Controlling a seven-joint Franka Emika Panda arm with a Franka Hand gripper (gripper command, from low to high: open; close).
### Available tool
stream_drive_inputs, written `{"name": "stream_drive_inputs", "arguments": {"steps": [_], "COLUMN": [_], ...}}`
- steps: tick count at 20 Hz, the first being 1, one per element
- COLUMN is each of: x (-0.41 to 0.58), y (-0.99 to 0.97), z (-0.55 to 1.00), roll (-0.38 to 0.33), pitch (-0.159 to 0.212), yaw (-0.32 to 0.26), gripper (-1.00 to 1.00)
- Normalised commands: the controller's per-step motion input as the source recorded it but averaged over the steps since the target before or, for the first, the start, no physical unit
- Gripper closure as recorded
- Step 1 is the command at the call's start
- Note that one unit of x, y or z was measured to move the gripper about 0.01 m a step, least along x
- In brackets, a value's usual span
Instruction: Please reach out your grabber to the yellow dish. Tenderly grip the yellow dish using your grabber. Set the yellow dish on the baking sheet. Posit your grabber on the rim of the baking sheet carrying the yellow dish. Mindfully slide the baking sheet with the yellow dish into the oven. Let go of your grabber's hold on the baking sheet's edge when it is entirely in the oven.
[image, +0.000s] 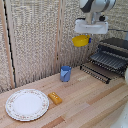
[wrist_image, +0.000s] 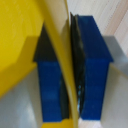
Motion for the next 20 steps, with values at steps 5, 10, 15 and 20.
{"name": "stream_drive_inputs", "arguments": {"steps": [5,10,15,20], "x": [0.000,0.000,0.000,0.009], "y": [-0.86,-0.87,-0.85,-0.88], "z": [-0.16,-0.07,-0.11,-0.11], "roll": [0.000,0.000,0.001,0.003], "pitch": [-0.049,-0.017,-0.032,-0.014], "yaw": [-0.133,-0.124,-0.131,-0.113], "gripper": [1.00,1.00,1.00,1.00]}}
